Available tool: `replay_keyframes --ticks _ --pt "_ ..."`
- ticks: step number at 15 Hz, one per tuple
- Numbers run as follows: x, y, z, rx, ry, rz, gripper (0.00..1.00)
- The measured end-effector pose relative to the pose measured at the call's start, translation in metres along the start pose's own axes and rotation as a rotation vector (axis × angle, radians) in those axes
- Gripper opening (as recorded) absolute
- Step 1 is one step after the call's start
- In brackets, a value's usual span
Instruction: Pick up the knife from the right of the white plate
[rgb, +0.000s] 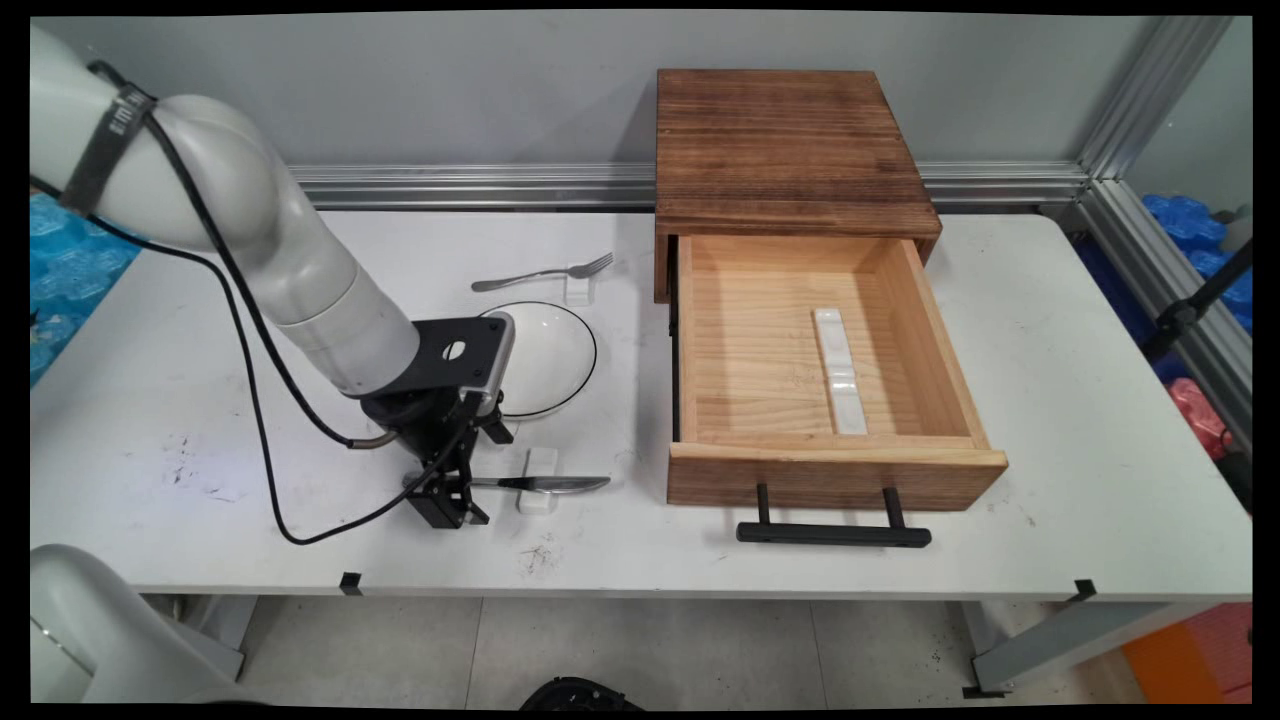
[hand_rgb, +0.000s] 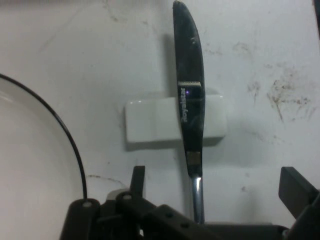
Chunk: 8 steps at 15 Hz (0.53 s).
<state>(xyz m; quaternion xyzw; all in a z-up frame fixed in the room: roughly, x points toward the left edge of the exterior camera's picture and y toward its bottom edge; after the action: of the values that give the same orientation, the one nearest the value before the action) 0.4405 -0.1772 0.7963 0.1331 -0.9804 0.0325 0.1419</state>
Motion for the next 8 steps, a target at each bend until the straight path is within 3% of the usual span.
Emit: replay_keyframes --ticks 8 --pt "0.002 -0.0005 0.0073 0.009 -0.003 0.018 1.0"
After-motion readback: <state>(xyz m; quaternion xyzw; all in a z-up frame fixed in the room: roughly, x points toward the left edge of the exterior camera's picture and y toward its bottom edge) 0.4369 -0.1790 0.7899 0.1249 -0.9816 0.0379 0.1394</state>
